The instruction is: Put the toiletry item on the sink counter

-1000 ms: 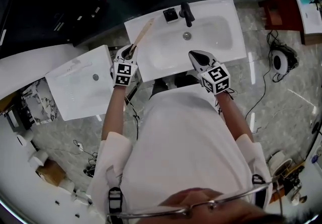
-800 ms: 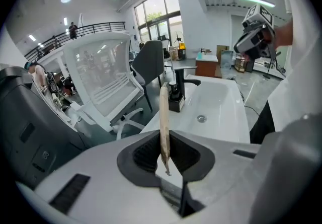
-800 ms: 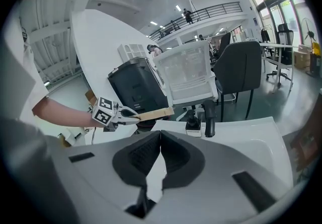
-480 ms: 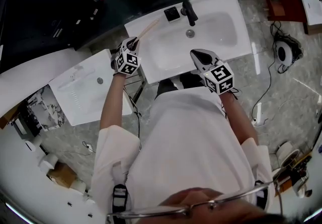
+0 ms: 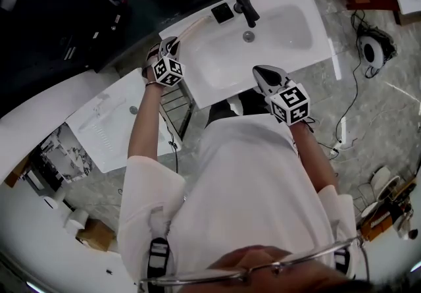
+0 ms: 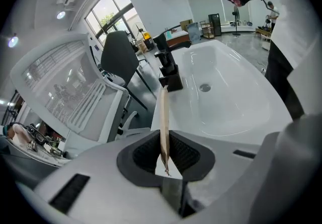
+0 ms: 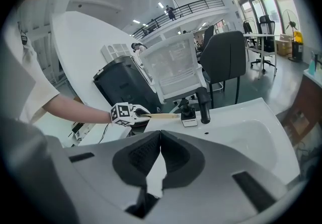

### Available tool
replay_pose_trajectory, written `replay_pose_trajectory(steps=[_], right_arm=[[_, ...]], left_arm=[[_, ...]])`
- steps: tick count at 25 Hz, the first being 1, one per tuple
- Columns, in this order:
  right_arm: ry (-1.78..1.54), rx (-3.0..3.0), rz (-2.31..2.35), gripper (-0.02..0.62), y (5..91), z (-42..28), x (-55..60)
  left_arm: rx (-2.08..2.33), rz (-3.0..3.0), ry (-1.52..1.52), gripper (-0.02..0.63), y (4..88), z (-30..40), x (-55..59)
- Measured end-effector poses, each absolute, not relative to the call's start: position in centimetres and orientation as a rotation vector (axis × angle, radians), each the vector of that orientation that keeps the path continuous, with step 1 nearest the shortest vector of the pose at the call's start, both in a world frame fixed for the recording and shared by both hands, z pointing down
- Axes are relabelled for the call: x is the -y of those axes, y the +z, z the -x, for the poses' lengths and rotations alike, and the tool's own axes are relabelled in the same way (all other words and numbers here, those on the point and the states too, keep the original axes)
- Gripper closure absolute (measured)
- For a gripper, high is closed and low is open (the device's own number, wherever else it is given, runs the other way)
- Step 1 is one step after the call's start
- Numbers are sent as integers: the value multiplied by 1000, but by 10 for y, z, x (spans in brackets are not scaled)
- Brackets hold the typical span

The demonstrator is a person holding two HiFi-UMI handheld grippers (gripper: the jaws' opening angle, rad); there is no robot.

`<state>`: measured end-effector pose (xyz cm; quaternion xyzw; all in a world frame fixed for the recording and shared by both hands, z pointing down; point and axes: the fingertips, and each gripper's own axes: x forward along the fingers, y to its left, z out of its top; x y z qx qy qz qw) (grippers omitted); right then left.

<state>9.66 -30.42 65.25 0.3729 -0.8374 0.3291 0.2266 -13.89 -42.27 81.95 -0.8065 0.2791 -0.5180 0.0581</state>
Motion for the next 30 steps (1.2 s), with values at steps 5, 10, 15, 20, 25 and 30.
replay_pose_trajectory(steps=[5, 10, 15, 20, 25, 30], right_arm=[[901, 2295, -1026, 588, 656, -80, 302], [922, 2268, -1027, 589, 666, -71, 294], [944, 2234, -1044, 589, 674, -68, 285], [962, 2211, -1064, 589, 677, -67, 282], [964, 2203, -1075, 589, 678, -65, 280], [966, 2197, -1085, 589, 677, -67, 281]], left_arm=[[-724, 2337, -1593, 563, 830, 139, 433], [-585, 2229, -1695, 561, 858, 150, 435], [-626, 2335, -1733, 558, 870, 155, 434], [-671, 2441, -1776, 500, 876, 154, 434], [-703, 2507, -1807, 457, 880, 154, 435], [-740, 2526, -1787, 451, 873, 153, 438]])
